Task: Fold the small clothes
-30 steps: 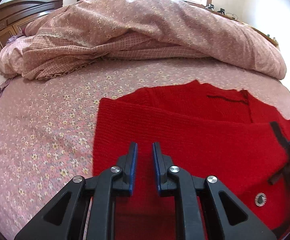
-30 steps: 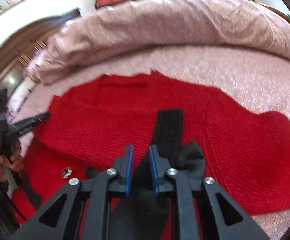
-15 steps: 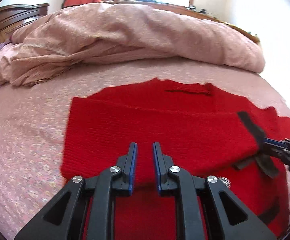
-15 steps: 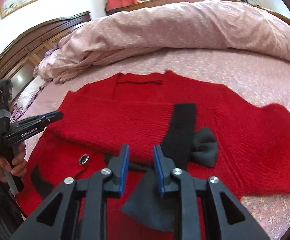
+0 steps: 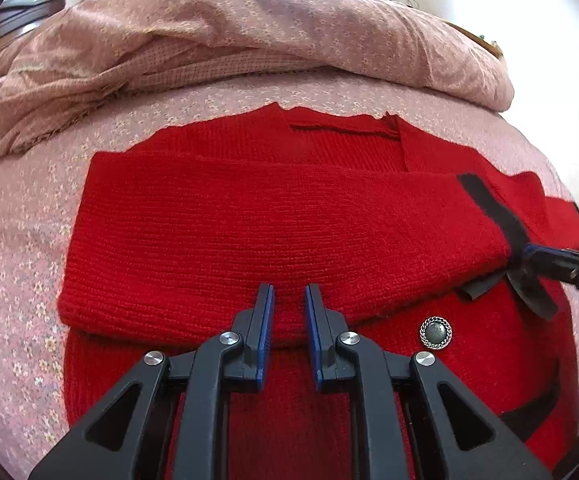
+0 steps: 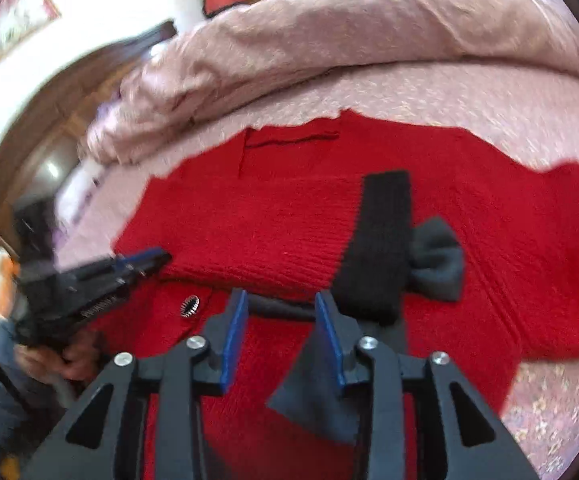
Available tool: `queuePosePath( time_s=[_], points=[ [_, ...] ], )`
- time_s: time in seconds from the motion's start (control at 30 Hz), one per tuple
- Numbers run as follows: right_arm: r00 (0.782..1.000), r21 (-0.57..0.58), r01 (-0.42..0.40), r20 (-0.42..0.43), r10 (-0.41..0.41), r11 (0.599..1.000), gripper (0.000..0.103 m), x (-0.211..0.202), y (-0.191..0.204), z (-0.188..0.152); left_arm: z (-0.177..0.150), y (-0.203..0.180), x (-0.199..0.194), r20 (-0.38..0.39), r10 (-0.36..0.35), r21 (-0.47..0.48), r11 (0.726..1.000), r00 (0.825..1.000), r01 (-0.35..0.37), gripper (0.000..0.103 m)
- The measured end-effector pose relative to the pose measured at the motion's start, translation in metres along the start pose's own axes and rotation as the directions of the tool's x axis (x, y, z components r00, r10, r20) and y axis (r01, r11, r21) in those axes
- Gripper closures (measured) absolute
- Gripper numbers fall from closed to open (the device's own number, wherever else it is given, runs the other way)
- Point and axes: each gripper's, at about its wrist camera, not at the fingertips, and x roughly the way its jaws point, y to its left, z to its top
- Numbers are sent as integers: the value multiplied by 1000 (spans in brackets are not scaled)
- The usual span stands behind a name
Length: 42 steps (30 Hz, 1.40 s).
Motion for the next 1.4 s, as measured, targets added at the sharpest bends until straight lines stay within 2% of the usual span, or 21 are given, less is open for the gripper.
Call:
queuePosePath(
  time_s=[0.07,0.13,0.3,0.4,0.5,0.53,0.57,0.63,0.77,0.87,0.93,1.17,1.27,1.3,1.33,1.4],
  points=[
    [998,-35,60,19,-59,998,57,-12,-7,1,0,1,-5,2,4,-9,1000,1000,-4,93],
    [991,-104,135,25,-133,985,57,-17,-10,0,-1,1,-9,4,1,-14,1000,1000,-1,93],
    [982,-221,180,-14,-188,958,57,-7,-11,-8,-1,4,-5,-3,-5,-24,1000,1000,5,93],
    [973,-284,223,6,-231,932,57,1,-6,-13,1,4,-3,-5,-7,-30,1000,1000,7,93],
    [978,-290,205,20,-209,935,60,8,-6,-10,0,3,-3,-2,-5,-20,1000,1000,5,93],
    [978,-297,204,23,-206,933,80,10,-5,-9,0,3,-3,-1,-3,-16,1000,1000,3,93],
    [976,-300,215,25,-217,930,93,11,-5,-7,0,3,-3,0,-2,-14,1000,1000,2,93],
    [982,-268,189,26,-189,945,93,9,-7,-1,0,3,-4,-3,-4,-16,1000,1000,4,93],
    [996,-108,53,77,-45,993,93,-9,-20,16,1,4,-4,-8,-9,-25,1000,1000,9,93],
    [994,11,-32,102,31,999,93,-14,-34,20,1,4,-4,-7,-6,-22,1000,1000,6,92],
    [994,54,-46,103,40,997,93,-14,-41,17,1,3,-3,-7,-2,-19,1000,1000,2,92],
    [999,54,34,-3,-34,998,90,-2,-47,3,1,3,-3,-9,0,-20,1000,1000,-1,92],
    [998,37,67,0,-67,997,90,-6,-48,1,2,4,-3,-11,2,-27,1000,1000,-2,92],
    [996,32,93,0,-93,995,90,-7,-48,2,2,4,-3,-11,2,-26,1000,1000,-2,92],
    [986,15,167,-4,-167,986,90,-9,-46,4,2,4,-3,-10,1,-24,1000,1000,-2,92],
    [967,-8,256,12,-256,967,90,-14,-44,7,2,4,-3,-10,0,-22,1000,1000,-1,92]
  ],
)
